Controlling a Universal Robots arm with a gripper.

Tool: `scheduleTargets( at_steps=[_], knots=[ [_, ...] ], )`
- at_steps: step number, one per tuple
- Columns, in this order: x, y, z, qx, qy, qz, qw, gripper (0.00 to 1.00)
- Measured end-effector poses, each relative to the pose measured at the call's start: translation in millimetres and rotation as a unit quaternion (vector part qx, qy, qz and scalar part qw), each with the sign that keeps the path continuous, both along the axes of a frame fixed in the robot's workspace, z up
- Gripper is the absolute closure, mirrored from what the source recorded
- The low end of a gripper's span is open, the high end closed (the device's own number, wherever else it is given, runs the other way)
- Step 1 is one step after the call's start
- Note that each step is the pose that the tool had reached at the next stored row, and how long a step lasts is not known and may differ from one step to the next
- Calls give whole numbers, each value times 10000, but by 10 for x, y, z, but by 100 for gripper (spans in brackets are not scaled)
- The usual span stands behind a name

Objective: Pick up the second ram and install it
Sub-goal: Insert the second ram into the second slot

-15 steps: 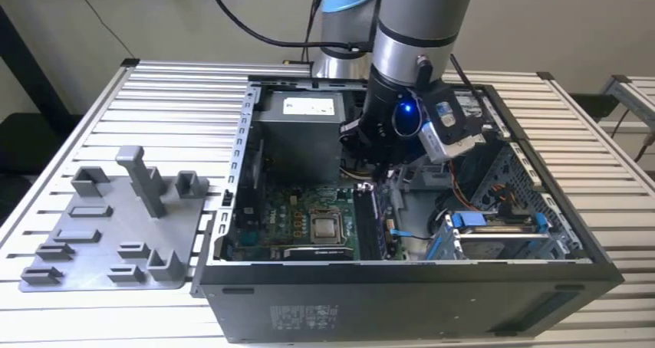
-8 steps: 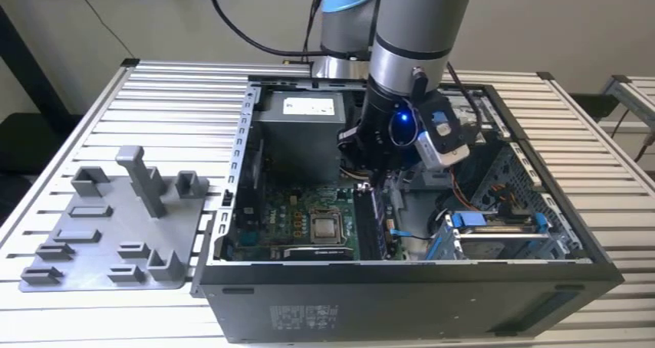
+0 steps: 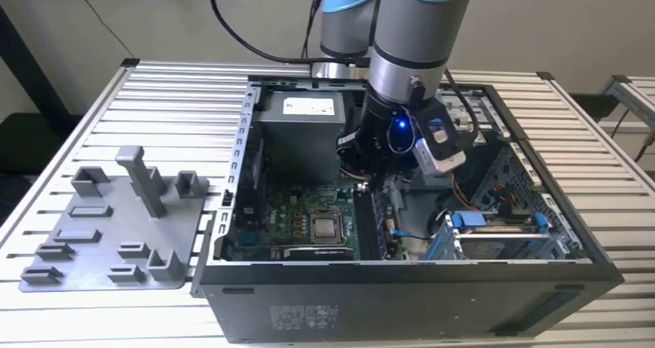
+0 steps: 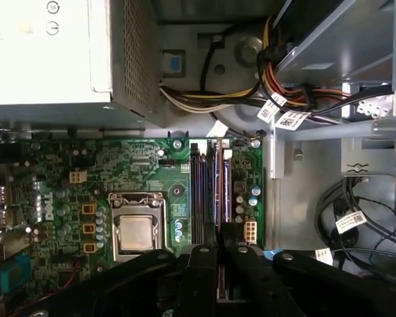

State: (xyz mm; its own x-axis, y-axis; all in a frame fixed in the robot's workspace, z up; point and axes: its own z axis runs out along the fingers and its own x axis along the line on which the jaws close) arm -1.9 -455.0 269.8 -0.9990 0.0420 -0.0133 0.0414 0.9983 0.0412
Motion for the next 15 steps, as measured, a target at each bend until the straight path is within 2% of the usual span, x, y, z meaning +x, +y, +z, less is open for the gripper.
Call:
scheduleTargets(
  at_steps=[7, 15],
  knots=[
    [-4, 0, -81, 50, 0, 1, 10000, 86],
    [-65, -5, -224, 51, 0, 0, 10000, 86]
  ],
)
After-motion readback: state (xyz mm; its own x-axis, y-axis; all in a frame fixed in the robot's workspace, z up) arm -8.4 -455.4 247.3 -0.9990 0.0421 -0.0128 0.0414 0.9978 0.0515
